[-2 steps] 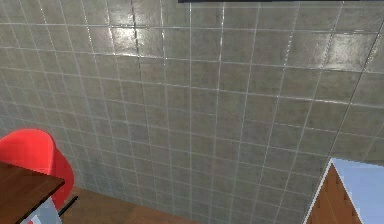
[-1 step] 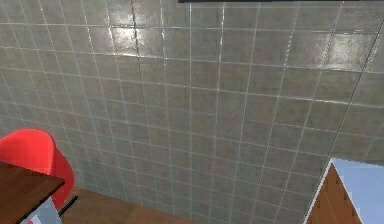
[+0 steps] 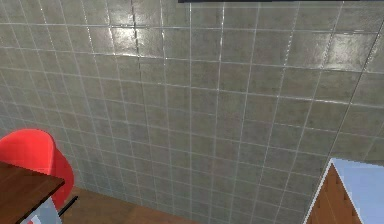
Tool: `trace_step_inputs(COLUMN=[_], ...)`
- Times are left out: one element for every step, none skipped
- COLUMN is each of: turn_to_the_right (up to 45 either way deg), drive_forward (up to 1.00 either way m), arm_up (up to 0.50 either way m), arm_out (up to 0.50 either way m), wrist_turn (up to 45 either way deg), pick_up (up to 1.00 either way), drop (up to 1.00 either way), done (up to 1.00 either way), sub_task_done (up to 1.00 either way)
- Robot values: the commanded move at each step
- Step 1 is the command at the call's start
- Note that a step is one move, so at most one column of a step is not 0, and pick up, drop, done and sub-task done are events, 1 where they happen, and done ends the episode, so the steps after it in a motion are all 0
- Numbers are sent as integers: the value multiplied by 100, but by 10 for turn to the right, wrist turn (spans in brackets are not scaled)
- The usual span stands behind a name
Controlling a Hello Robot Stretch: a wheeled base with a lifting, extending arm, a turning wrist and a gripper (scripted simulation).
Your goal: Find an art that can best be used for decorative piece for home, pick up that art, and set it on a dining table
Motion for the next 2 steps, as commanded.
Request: trace_step_inputs(turn_to_the_right=[0, 0], drive_forward=[0, 0], arm_up=[10, 18], arm_out=[0, 0], wrist_turn=[0, 0], pick_up=[0, 0], drop=[0, 0], done=[0, 0], sub_task_done=[0, 0])
